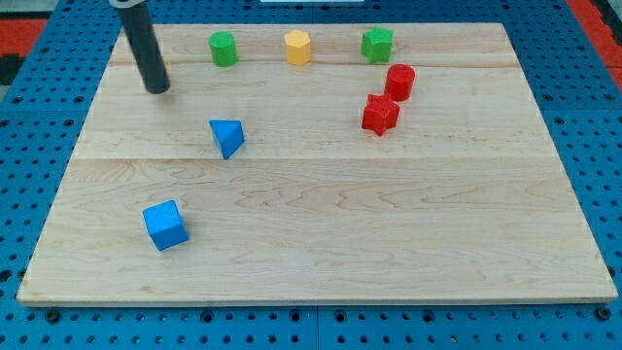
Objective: Slightly move the green circle to the up
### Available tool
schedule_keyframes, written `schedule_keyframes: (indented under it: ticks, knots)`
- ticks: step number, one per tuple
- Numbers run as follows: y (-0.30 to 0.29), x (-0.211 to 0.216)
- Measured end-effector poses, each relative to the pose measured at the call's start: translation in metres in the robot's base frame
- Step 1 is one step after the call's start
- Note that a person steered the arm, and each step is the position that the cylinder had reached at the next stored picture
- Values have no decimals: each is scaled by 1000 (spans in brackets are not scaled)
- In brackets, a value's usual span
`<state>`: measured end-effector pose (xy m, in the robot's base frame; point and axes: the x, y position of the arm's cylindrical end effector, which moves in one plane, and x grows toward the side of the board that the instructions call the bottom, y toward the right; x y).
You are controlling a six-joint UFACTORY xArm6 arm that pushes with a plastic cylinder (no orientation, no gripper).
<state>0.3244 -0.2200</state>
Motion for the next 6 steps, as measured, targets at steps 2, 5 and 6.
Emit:
schedule_keyframes:
  ticks: [2,5,6]
  knots:
    - [-7,-45]
    - [86,-56]
    - [92,-59]
